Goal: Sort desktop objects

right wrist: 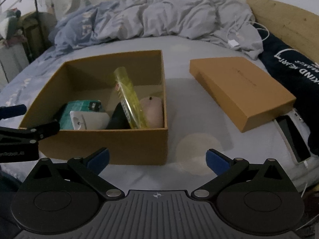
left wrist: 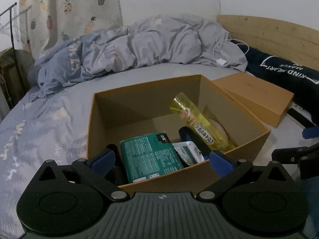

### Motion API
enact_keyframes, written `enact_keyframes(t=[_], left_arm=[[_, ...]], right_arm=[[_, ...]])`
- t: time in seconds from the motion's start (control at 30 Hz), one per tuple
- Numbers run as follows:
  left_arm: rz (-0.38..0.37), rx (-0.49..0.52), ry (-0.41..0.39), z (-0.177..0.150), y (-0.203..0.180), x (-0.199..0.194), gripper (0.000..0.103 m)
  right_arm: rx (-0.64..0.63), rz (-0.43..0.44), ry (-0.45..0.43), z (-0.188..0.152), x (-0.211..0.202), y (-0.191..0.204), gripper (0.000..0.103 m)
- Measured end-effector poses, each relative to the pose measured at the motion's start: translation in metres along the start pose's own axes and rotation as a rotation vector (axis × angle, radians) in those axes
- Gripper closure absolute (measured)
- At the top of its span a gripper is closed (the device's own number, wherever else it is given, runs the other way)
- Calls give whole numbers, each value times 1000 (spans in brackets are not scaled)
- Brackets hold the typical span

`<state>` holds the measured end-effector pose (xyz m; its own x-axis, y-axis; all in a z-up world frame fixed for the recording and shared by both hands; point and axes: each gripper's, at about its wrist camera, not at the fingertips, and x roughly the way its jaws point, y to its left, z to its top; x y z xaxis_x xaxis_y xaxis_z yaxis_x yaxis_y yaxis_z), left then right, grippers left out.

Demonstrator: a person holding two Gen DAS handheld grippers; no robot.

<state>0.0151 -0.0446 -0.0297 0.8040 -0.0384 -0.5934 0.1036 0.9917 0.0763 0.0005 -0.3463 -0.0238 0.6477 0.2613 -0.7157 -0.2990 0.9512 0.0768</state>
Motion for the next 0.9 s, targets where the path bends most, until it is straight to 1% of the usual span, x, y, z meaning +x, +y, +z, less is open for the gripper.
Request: enact_keyframes(t=[0.17, 0.5, 0.6, 0.9], left_arm=[[-11, 8, 1, 0, -3, 2, 0], [-28, 23, 5, 1, -10, 8, 0], [-21, 31, 8, 0, -12, 10, 0], [-29, 3, 29, 3, -12, 13, 0]], right_arm=[[11, -2, 4, -1, 2, -5, 0], [75, -5, 19, -1, 4, -23, 0], [86, -3, 30, -1, 8, -27, 0], [139, 6, 55, 0, 17, -42, 0]])
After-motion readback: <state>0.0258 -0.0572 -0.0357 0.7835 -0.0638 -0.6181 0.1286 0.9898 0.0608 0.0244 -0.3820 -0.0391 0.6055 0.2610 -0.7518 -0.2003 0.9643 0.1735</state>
